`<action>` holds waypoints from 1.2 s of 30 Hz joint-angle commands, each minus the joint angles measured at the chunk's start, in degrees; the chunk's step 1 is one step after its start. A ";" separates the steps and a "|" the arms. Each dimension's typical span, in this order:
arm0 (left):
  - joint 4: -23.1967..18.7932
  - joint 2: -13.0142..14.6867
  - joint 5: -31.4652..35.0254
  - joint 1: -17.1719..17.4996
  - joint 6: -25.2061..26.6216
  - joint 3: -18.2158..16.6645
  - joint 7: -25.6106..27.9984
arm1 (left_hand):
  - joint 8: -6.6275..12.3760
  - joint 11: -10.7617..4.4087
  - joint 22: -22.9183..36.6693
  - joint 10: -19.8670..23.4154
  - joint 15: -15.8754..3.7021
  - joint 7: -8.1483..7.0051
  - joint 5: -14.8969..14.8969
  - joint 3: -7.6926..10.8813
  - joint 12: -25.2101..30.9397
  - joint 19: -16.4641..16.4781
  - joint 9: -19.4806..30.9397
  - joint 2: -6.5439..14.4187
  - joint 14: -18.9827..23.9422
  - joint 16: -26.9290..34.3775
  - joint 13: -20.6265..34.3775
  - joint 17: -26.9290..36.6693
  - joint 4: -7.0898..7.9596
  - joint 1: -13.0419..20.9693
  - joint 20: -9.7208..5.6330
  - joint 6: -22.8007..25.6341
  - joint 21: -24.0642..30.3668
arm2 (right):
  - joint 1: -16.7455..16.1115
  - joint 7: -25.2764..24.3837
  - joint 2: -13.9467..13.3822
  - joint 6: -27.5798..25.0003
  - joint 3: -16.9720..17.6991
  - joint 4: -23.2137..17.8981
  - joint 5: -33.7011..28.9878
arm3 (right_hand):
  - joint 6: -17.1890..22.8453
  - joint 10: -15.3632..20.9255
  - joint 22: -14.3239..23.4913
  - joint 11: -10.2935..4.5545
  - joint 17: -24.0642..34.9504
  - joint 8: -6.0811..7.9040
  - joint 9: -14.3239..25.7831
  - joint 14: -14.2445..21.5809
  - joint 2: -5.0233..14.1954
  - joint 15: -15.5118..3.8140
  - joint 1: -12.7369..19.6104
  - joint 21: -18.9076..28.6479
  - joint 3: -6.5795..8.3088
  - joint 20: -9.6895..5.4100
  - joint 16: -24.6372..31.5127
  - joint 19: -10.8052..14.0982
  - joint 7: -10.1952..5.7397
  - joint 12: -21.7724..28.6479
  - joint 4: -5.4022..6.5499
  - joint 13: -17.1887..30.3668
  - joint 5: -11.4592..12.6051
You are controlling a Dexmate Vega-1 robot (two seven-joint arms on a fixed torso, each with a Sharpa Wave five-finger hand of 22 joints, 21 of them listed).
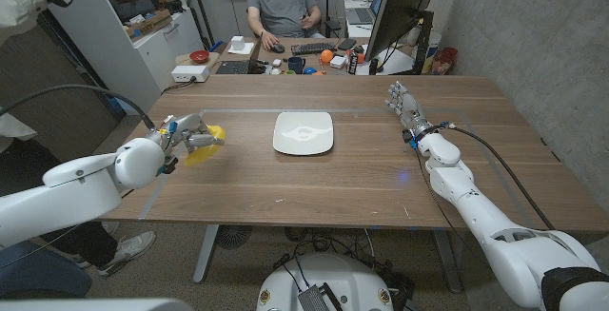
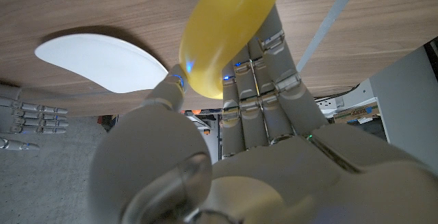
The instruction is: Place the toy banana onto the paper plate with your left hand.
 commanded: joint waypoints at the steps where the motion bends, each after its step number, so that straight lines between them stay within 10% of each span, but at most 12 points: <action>1: -1.74 -4.71 5.11 -6.47 2.31 4.52 0.15 | -0.38 -6.89 0.19 4.57 -18.52 -0.07 0.25 0.13 -0.19 -1.27 0.21 12.76 25.77 0.35 0.17 0.30 0.72 13.69 -0.56 0.42 0.45 | 0.07 1.03 -0.02 1.25 0.41 0.27 0.28 | 0.00 0.58 0.27 0.01 0.13 0.14 0.32 -0.05 0.58 -0.37 0.58 -0.07 -0.14 -0.52 0.02 0.36 0.39 -0.12 -0.14 0.30 0.34; 19: -0.06 -9.59 15.66 -24.56 4.68 22.43 -3.75 | -0.79 -8.14 0.01 4.85 -18.28 -0.28 0.21 -0.31 -0.42 -2.15 0.52 12.78 25.35 0.51 -0.03 0.64 1.56 13.20 -0.13 0.51 1.23 | -1.35 1.76 -0.93 2.53 0.66 -2.19 0.91 | 0.12 0.61 0.27 0.05 0.12 0.19 0.32 0.00 0.51 -0.30 0.65 -0.08 -0.19 -0.44 0.01 0.40 0.48 -0.13 -0.20 0.30 0.35; 36: 2.83 -15.21 22.49 -31.58 3.54 28.91 -5.56 | -1.07 -8.36 -0.20 5.18 -18.37 -0.39 0.26 -0.41 -0.50 -2.56 0.78 12.81 25.16 0.59 -0.11 0.88 1.92 13.01 -0.03 0.71 2.01 | -3.40 2.54 -2.55 3.58 0.65 -6.20 2.01 | 0.38 0.65 0.27 0.01 0.11 0.26 0.33 0.08 0.49 -0.30 0.70 -0.11 -0.24 -0.44 0.01 0.39 0.64 -0.13 -0.24 0.30 0.37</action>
